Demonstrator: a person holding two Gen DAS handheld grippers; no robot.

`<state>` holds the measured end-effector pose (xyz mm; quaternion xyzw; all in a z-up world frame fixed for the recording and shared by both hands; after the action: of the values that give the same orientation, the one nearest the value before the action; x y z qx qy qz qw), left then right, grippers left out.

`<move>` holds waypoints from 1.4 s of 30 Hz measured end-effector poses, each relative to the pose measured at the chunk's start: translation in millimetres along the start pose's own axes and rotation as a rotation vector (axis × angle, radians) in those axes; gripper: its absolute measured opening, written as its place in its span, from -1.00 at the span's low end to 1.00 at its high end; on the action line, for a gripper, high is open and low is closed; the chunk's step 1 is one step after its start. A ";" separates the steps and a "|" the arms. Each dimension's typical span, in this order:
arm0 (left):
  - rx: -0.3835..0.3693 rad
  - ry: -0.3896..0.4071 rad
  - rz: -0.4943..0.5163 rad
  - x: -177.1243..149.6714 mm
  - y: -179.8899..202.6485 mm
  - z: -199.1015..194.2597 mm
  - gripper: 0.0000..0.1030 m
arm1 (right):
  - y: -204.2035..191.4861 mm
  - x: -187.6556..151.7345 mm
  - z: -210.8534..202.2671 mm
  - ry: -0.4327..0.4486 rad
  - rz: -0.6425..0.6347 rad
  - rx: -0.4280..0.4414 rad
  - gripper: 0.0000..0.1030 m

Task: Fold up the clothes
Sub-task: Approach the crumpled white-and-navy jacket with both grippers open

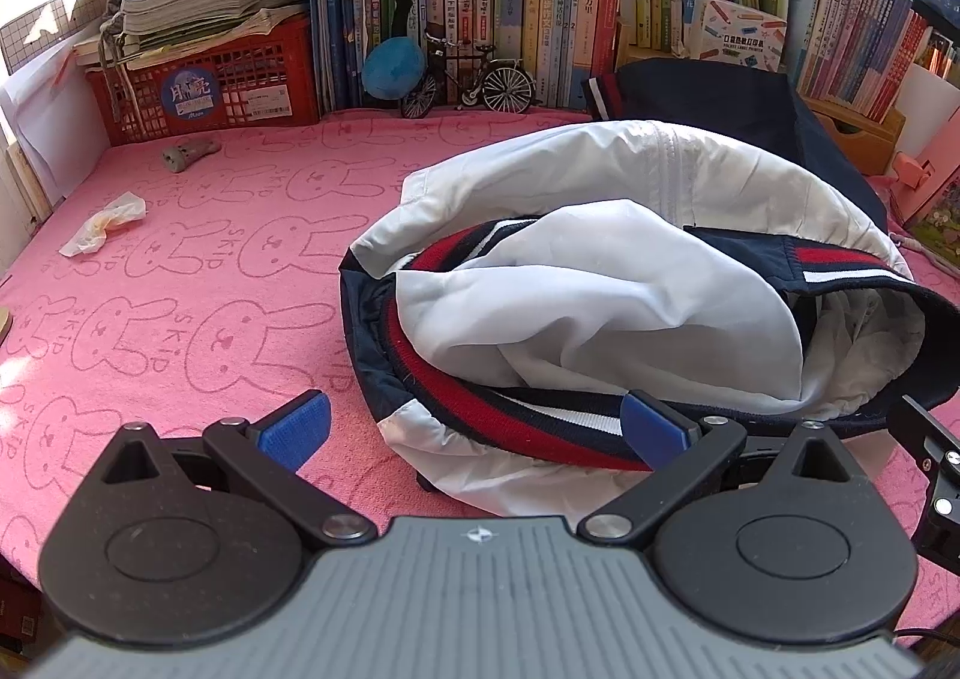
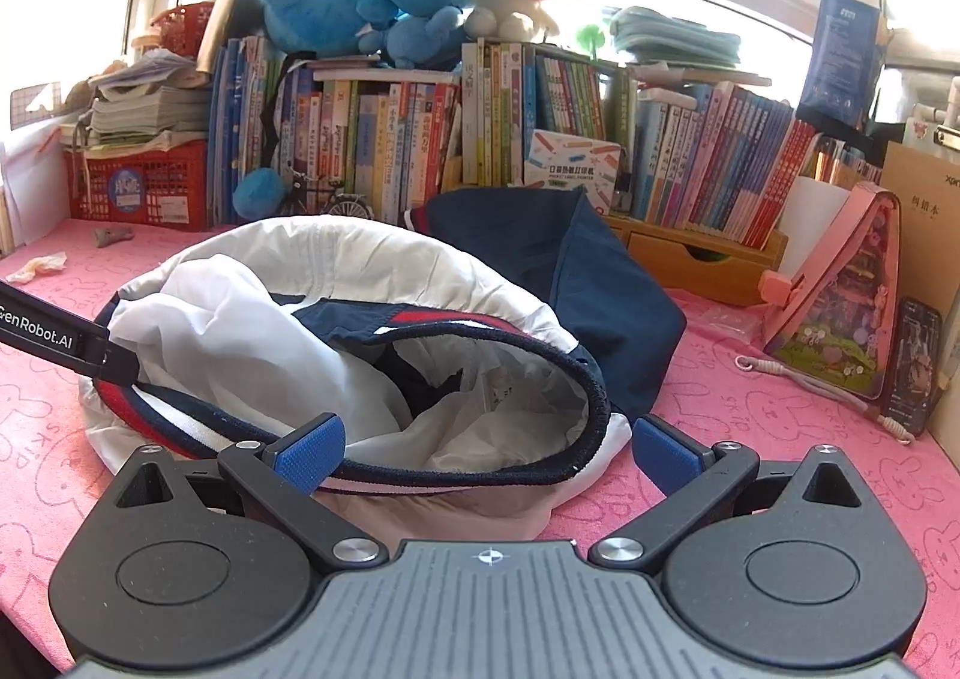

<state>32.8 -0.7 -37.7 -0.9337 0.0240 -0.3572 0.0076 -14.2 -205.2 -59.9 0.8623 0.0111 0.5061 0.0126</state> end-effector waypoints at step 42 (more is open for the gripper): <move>-0.077 -0.109 -0.025 -23.3 17.6 8.1 1.00 | -6.8 -6.8 -5.6 0.021 -0.059 -0.015 1.00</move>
<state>20.2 -17.1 -59.8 -0.9516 0.0255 -0.3047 -0.0315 -22.5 -198.5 -63.3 0.8560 0.0330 0.5148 0.0340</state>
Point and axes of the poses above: each gripper's, at about its wrist camera, not at the fingertips, and z roughly the way its jaws point, y to its right, x to its top, the point moved 5 cm from there along z, roughly the way its jaws point, and after that the axes turned 5 degrees about z, right-handed, at the moved point
